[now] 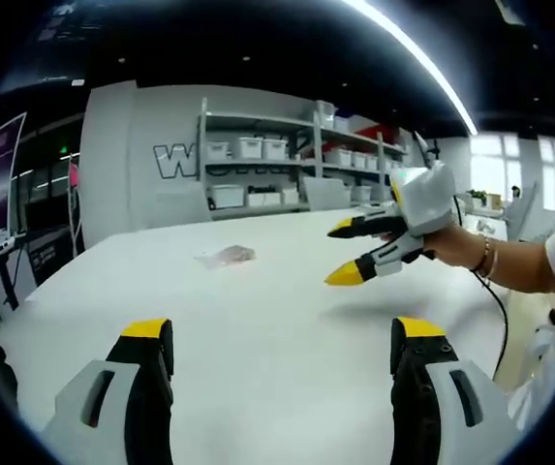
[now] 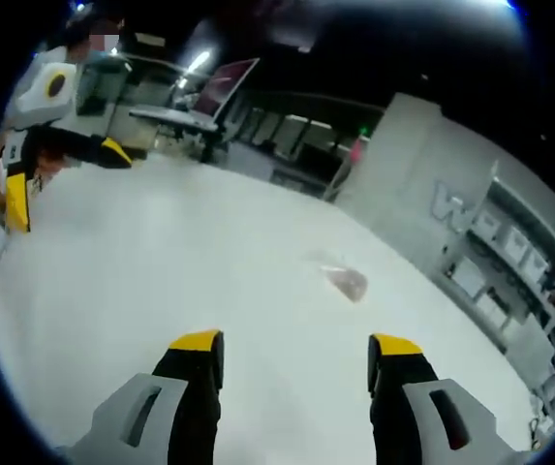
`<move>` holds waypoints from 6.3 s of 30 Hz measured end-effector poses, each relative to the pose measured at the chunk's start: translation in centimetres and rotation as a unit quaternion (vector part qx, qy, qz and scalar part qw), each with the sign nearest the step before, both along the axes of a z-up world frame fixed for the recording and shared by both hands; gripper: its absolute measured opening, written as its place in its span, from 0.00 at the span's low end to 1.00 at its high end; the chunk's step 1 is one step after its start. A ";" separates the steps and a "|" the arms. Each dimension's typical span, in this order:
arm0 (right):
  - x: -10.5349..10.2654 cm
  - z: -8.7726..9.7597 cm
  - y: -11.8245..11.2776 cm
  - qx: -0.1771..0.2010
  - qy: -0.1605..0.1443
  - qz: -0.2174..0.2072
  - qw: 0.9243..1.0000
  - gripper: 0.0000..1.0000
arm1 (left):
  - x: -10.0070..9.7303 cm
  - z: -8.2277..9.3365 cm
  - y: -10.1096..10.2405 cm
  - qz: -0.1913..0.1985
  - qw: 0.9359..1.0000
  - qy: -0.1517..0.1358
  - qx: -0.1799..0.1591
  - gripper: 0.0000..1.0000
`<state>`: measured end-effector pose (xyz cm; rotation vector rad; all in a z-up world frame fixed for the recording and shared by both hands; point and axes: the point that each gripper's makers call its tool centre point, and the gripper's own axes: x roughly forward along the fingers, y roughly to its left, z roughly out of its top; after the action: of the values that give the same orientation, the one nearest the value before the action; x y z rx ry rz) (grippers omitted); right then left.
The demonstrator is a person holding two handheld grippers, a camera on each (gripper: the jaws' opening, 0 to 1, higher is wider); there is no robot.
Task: Open the resealable bag by pulling the two sides of the seal apart until the entire bag opening is separated and visibly accessible.
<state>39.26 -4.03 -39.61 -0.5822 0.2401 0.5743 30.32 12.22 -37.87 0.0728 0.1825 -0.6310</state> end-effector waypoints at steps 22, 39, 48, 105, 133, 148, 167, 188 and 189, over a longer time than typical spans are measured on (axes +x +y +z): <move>2.1 -0.9 0.0 -0.002 0.017 -0.004 1.000 0.57 | 0.3 0.1 0.1 0.000 1.000 -0.001 -0.006 0.92; 4.0 -1.1 1.0 -0.007 0.025 -0.003 1.000 0.54 | 0.6 0.0 0.7 0.001 1.000 -0.002 -0.012 0.92; 5.2 -1.1 1.5 -0.013 0.023 -0.001 1.000 0.52 | 0.7 0.3 0.9 0.001 1.000 -0.004 -0.012 0.92; 9.1 -1.1 2.4 -0.017 0.015 0.002 1.000 0.39 | 1.3 0.4 1.1 0.003 0.999 -0.007 -0.035 0.93; 12.2 -0.8 3.2 -0.051 -0.006 0.018 0.999 0.37 | 2.0 0.0 2.1 0.010 0.999 -0.007 -0.029 0.93; 13.2 -1.4 3.0 -0.058 -0.005 0.021 0.998 0.35 | 2.2 -0.3 2.1 0.018 0.999 -0.006 -0.034 0.93; 14.3 -1.9 4.4 -0.067 -0.001 0.033 0.997 0.34 | 3.0 -0.4 2.6 0.026 0.999 0.000 -0.035 0.93; 17.0 -1.9 6.3 -0.092 -0.021 0.046 0.994 0.31 | 3.5 -0.3 3.2 0.023 0.999 0.003 -0.028 0.93; 17.0 -2.0 6.4 -0.098 -0.023 0.049 0.994 0.31 | 3.5 -0.3 3.3 0.024 0.999 0.003 -0.028 0.93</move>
<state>56.27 2.33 -41.57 -0.7993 0.2262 0.6358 33.86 15.56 -38.17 0.0125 0.1723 -0.5877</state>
